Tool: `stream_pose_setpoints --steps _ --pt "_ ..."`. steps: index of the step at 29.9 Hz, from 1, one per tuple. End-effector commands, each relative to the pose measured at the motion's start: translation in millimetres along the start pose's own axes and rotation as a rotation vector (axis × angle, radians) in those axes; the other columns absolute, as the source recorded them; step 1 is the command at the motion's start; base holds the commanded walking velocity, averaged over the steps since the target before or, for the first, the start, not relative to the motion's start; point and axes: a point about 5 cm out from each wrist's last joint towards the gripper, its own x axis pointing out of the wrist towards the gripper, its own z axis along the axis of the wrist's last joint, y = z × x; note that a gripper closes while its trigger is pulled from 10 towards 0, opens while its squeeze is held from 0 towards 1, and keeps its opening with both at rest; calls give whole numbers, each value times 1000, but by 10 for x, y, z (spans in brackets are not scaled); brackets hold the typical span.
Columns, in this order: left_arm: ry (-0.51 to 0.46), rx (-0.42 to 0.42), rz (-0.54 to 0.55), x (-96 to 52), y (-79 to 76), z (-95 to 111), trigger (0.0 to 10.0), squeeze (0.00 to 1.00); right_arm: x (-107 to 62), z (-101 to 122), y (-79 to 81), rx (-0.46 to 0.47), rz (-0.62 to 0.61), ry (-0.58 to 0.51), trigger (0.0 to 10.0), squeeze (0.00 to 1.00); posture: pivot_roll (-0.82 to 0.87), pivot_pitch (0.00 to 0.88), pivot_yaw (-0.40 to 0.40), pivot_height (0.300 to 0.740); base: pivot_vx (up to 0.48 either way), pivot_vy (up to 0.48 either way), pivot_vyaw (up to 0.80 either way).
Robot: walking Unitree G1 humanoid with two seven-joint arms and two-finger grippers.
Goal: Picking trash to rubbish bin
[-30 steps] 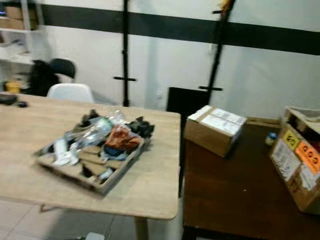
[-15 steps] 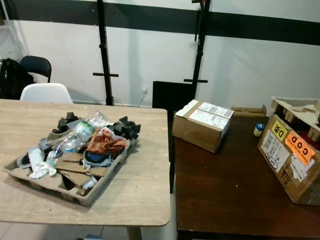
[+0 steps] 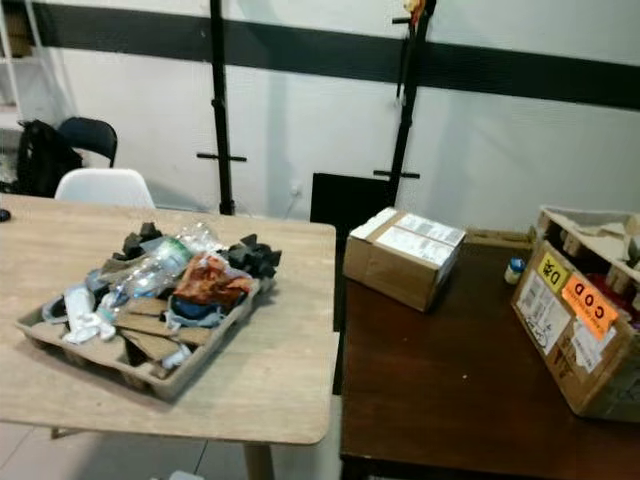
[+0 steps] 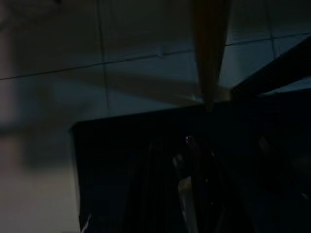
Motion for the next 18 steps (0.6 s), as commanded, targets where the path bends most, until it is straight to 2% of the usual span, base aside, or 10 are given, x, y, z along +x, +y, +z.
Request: stream_pose_setpoints --steps 1,9,12,13,14,15,18 --pt "11 -6 4 -5 13 -23 10000 0 -7 -51 16 4 5 19 10000 0 -25 70 -57 740 0 0 0" --pt "9 20 3 -25 76 -51 10000 0 -2 -33 31 -2 11 15 10000 0 -22 70 -57 740 0 0 0" --pt "-82 144 -130 -75 119 25 10000 0 3 26 47 -48 62 -12 10000 0 -21 70 -55 740 0 0 0" --pt "-111 220 -205 -114 137 40 10000 0 1 31 46 -65 98 -10 10000 0 -19 70 -58 740 0 0 0" --pt "-111 220 -205 -114 137 40 10000 0 1 31 46 -65 98 -10 10000 0 -19 70 -58 740 0 0 0" --pt "-124 269 -252 -141 146 43 10000 0 -1 30 44 -74 122 -7 10000 0 -19 70 -58 740 0 0 0" --pt "-107 425 -461 -279 230 -11 10000 0 -29 -4 45 -145 276 16 10000 0 -13 72 -64 740 0 0 0"
